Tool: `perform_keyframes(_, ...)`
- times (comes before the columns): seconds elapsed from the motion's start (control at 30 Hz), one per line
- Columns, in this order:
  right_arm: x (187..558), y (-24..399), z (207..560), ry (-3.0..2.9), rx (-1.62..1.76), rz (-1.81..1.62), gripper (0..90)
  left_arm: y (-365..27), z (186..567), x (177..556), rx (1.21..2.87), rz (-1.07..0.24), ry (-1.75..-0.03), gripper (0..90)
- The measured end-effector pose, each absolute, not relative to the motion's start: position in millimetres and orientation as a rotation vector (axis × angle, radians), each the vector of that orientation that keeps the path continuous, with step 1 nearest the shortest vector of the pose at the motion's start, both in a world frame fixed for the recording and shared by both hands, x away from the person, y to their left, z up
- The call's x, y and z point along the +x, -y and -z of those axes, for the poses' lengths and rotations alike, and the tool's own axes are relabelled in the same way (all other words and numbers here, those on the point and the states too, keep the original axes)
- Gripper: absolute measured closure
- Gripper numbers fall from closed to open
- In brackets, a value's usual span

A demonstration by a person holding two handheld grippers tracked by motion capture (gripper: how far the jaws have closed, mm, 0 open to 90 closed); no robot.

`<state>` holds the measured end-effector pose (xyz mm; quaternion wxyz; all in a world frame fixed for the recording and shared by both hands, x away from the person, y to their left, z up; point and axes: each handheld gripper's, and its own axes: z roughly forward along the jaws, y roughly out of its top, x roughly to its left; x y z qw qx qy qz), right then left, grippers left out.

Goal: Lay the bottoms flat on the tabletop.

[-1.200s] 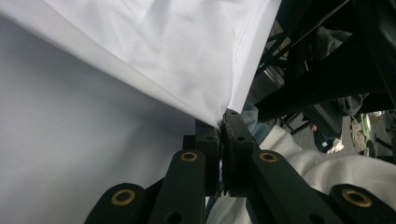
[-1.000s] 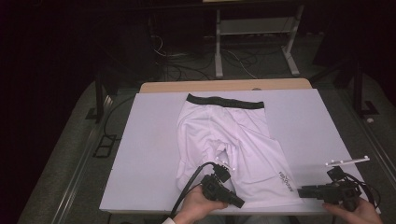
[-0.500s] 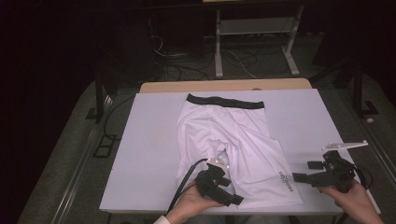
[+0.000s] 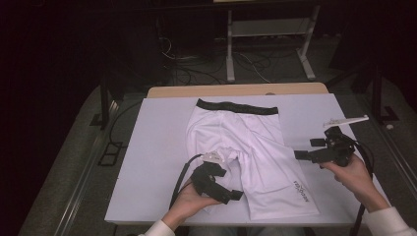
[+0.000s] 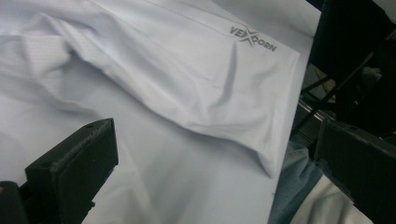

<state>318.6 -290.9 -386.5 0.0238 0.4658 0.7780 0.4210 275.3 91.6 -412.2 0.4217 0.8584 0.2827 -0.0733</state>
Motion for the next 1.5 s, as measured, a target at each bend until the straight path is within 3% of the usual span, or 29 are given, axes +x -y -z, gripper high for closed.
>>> perform_keyframes(0.73, 439.1, 266.6, 383.8, -2.414, 1.432, -1.247, 3.7, -136.3, 409.9, 288.9, 2.068, 0.024, -0.741, 0.0)
perform_keyframes(1.5, 527.6, 269.1, 426.7, -2.371, 1.631, -1.092, 7.8, -181.9, 410.3, 296.8, 2.004, -0.088, -0.870, 0.0)
